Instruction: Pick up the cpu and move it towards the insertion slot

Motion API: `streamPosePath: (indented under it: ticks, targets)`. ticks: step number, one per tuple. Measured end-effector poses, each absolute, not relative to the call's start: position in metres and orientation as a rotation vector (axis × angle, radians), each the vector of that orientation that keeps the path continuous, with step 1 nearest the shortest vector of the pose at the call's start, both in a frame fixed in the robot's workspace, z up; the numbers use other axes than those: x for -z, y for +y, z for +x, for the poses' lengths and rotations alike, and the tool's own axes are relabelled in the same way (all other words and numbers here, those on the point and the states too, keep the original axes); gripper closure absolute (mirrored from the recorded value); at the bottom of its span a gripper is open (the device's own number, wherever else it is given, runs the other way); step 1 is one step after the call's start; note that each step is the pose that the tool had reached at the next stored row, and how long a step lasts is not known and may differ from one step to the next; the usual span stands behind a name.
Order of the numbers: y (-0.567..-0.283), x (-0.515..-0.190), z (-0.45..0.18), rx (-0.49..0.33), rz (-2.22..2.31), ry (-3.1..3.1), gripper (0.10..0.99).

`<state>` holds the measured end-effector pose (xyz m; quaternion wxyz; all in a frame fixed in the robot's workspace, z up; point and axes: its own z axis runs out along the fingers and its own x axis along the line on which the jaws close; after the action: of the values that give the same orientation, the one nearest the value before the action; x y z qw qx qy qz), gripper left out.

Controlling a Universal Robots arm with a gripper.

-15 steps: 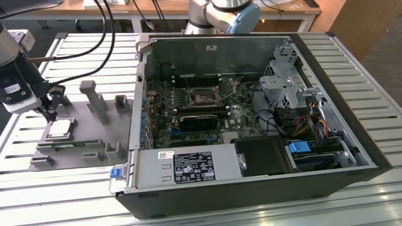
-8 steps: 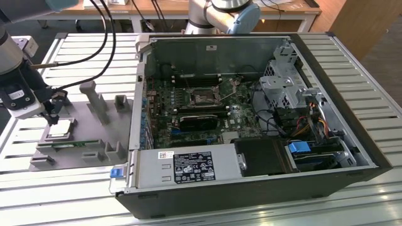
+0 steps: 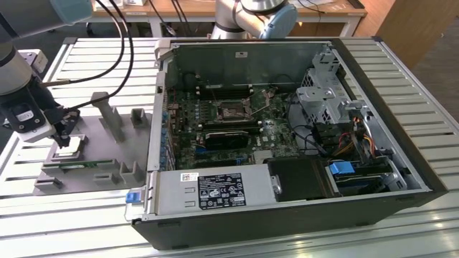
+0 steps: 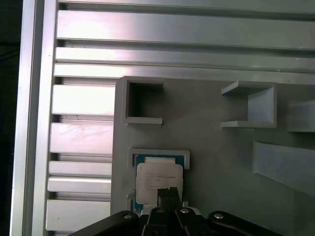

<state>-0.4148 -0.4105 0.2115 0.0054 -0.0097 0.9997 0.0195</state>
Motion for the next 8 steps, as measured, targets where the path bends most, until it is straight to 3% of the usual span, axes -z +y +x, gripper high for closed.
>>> streamPosePath:
  ticks: [8]
  targets:
    - [-0.411, -0.198, -0.419, -0.061, -0.030, 3.130, 0.984]
